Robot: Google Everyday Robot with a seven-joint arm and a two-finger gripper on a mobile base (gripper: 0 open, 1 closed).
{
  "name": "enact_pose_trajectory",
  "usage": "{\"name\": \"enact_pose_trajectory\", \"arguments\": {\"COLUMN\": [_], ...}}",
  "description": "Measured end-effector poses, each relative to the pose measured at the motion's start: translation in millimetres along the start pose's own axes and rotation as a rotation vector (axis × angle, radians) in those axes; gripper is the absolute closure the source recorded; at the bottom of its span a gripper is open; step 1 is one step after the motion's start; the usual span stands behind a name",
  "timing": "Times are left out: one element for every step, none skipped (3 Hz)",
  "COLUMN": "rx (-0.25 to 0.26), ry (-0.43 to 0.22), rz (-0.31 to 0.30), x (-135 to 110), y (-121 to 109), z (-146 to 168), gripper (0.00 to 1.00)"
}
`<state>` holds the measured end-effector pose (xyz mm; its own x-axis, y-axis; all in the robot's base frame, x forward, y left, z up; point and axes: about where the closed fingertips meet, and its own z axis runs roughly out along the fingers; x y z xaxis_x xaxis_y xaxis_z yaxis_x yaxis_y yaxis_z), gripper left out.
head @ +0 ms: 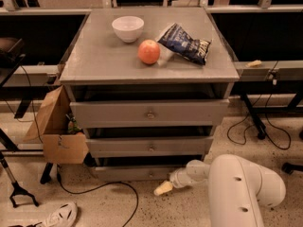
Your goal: Close bottom drawer
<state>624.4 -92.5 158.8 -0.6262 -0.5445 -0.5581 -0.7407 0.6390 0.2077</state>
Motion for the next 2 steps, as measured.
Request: {"name": "enact_pose_trajectory", "arguments": {"rx": [0.012, 0.046], "ry": [-0.007, -0.025], "rz": [0.012, 0.036], "x": [-3, -14], "y": [-2, -14], "z": [1, 1], "gripper": [0.19, 0.42]}}
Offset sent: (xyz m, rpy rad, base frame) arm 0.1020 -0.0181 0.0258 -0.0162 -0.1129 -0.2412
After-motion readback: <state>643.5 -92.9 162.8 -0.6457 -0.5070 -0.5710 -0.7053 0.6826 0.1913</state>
